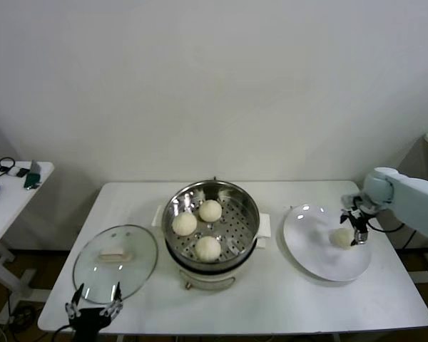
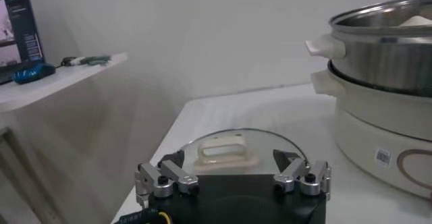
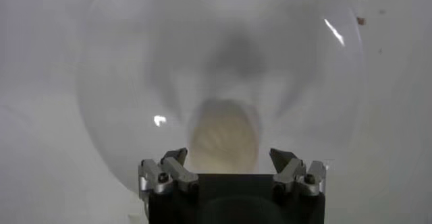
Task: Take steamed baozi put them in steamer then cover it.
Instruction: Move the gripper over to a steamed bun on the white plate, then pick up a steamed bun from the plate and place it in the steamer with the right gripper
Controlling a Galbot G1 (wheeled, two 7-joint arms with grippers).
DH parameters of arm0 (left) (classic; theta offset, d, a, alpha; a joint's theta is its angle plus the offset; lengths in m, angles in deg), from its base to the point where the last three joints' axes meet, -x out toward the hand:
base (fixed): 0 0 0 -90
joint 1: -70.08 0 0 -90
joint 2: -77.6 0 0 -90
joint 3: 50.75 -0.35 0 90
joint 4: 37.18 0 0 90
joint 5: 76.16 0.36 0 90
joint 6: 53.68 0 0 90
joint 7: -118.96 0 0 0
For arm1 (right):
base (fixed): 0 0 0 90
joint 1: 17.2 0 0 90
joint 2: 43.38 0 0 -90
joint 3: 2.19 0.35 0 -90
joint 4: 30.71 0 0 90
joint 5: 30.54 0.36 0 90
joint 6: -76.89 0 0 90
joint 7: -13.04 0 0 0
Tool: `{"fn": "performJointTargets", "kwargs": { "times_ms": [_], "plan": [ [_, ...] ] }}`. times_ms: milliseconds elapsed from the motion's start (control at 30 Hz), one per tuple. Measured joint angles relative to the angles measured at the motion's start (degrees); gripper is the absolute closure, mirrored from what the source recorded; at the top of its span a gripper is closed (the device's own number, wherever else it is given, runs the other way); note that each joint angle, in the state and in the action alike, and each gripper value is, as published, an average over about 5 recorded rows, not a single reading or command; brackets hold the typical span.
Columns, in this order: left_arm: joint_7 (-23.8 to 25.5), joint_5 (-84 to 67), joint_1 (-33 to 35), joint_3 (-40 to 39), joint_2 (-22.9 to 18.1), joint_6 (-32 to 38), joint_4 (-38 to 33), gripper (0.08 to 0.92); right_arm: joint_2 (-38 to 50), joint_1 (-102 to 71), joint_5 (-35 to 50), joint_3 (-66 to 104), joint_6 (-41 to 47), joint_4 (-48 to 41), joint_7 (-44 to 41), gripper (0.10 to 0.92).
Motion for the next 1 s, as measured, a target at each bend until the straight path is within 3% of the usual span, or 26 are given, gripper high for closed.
{"fn": "performJointTargets", "kwargs": {
  "times_ms": [400, 667, 1000],
  "plan": [
    [0.1, 0.0, -0.1, -0.1, 0.1, 0.0, 0.0, 0.177, -0.7, -2.3, -0.1, 3.3, 0.4, -2.2, -0.7, 0.440],
    [0.2, -0.1, -0.2, -0.3, 0.3, -0.1, -0.5, 0.177, 1.1, 6.2, 4.6, -2.5, 1.2, 3.0, -2.1, 0.448],
    [0.5, -0.1, -0.1, -0.4, 0.6, -0.4, -1.6, 0.177, -2.2, 32.4, 19.8, -17.1, 3.1, 17.1, -3.2, 0.448]
  ]
}}
